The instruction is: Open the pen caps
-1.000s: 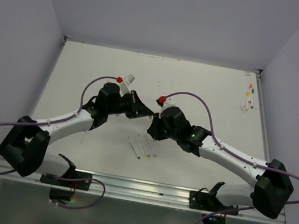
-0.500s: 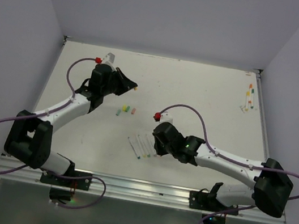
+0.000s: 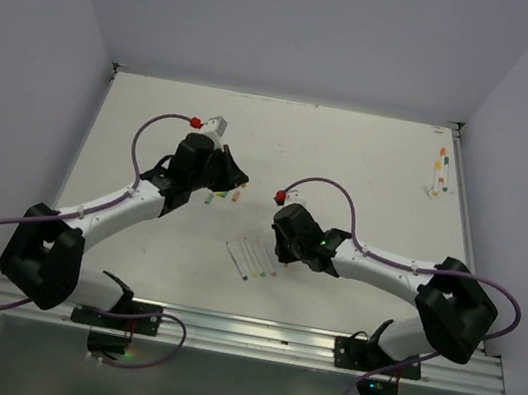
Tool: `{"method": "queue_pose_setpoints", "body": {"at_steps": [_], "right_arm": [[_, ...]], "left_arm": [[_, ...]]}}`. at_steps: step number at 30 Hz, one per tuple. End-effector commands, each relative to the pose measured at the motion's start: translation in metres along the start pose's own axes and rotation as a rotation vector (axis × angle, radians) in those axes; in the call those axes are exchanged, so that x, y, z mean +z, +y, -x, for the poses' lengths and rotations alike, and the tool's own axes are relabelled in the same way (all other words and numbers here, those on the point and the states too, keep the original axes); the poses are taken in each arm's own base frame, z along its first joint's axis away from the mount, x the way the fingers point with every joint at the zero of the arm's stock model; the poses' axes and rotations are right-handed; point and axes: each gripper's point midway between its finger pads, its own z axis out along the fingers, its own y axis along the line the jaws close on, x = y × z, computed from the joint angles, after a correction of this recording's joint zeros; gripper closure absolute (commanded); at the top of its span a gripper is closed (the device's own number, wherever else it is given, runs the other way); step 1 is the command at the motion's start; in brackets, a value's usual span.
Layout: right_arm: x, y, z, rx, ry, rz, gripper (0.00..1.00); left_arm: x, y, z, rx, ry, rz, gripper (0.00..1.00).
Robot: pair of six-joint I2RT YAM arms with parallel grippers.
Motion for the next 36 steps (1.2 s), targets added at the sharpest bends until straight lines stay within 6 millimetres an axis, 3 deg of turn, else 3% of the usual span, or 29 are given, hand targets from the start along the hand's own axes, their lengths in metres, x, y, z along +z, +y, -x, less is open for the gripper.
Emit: {"method": "queue_pose_setpoints", "body": {"at_steps": [1,10,14,19,30,36], "right_arm": [[0.014,0.003,0.006,-0.002,-0.032,0.031,1.0],[0.036,0.01,-0.019,0.006,0.009,0.08,1.0],[0.039,0.013,-0.026,0.019,0.018,0.102,0.87],[0.041,0.018,-0.032,0.032,0.03,0.131,0.79],[0.034,0.015,-0.043,0.043,0.033,0.134,0.63],[0.016,0.012,-0.029,0.06,-0.004,0.121,0.59]], "left_arm": [[-0.009,-0.007,0.008,0.094,-0.045,0.003,1.0],[0.008,0.011,-0.011,0.152,0.042,0.1,1.0],[0.019,0.013,-0.017,0.167,0.063,0.119,1.0],[0.034,0.024,-0.024,0.217,0.093,0.203,1.0],[0.057,0.03,-0.03,0.273,0.112,0.266,1.0],[0.067,0.036,-0.033,0.295,0.123,0.294,1.0]]}}
